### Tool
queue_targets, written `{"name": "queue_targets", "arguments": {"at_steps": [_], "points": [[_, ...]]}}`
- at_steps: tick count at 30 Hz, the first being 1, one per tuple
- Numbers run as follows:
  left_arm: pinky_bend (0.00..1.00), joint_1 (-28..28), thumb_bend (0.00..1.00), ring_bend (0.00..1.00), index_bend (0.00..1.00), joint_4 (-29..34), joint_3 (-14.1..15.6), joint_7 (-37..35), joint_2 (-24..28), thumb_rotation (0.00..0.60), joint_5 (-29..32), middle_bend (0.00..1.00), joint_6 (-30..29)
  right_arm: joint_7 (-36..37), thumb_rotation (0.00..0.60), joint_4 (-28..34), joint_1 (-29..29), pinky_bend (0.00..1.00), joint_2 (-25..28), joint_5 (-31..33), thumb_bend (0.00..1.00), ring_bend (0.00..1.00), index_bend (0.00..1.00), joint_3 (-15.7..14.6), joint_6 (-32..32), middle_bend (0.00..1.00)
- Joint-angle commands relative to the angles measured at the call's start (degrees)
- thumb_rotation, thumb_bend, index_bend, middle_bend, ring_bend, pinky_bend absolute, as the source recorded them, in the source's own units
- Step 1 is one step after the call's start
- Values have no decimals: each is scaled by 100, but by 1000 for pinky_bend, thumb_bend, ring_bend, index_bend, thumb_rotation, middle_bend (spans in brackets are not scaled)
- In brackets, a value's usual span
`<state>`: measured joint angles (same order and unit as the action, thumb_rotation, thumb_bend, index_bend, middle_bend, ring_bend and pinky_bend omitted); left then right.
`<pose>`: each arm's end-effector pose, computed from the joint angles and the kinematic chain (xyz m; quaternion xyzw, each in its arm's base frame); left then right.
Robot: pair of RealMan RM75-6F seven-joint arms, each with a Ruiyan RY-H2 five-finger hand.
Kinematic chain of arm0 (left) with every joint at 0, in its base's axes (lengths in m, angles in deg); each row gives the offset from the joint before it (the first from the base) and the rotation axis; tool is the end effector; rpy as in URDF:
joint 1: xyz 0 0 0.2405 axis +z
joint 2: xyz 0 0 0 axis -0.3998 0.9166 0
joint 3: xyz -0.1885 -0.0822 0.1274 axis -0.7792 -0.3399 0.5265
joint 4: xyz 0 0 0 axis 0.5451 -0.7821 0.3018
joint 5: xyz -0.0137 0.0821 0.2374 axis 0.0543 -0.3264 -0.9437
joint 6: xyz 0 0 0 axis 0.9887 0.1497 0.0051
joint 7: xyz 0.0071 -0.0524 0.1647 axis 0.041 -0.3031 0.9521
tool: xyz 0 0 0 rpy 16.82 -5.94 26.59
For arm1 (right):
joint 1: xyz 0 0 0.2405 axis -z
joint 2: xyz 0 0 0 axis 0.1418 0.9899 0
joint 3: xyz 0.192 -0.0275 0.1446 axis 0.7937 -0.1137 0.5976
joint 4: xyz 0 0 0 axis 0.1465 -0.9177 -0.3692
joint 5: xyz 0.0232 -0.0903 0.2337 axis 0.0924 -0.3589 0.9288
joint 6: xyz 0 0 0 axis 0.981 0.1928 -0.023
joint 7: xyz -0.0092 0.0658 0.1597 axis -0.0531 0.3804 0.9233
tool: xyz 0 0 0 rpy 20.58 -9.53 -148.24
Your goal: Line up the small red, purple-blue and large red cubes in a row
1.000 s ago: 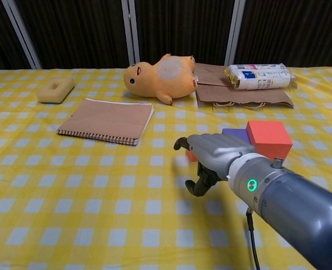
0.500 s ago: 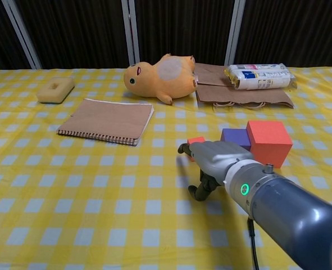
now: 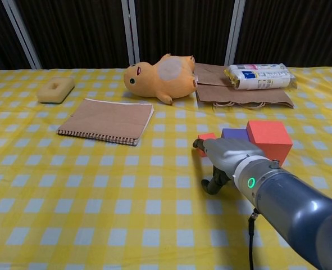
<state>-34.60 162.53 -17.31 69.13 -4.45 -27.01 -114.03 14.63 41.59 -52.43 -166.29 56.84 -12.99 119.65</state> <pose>-0.2761 0.2073 0.0669 -0.6735 -0.4300 -0.3813 0.4649 -0.0704 -0.2901 -0.1525 0.6884 -0.4884 0.2469 0.4760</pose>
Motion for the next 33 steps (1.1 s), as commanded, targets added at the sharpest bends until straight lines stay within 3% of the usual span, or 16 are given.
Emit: {"name": "queue_targets", "arguments": {"at_steps": [1, 9, 15, 25, 33], "points": [[0, -2, 0, 0, 0, 0, 1, 3, -2, 600, 2, 0, 7, 9, 600, 21, 9, 1000, 4, -3, 526, 1000, 75, 15, 0, 1000], [0, 1, 0, 0, 0, 2, 5, 8, 1, 600, -7, 0, 1, 13, 600, 166, 35, 1000, 10, -18, 526, 1000, 73, 18, -5, 1000], [0, -1, 0, 0, 0, 0, 9, 5, 0, 600, -15, 0, 5, 130, 600, 394, 8, 1000, 81, -560, 525, 1000, 73, -75, 53, 1000], [0, 3, 0, 0, 0, -6, 9, 8, -5, 600, -21, 0, -5, -34, 600, 168, -75, 1000, 145, -486, 522, 1000, 76, 211, 129, 1000], [0, -5, 0, 0, 0, 2, 4, 14, -4, 600, 0, 0, 16, -80, 600, -109, -137, 1000, 136, -243, 523, 1000, 231, 387, 15, 1000]]}}
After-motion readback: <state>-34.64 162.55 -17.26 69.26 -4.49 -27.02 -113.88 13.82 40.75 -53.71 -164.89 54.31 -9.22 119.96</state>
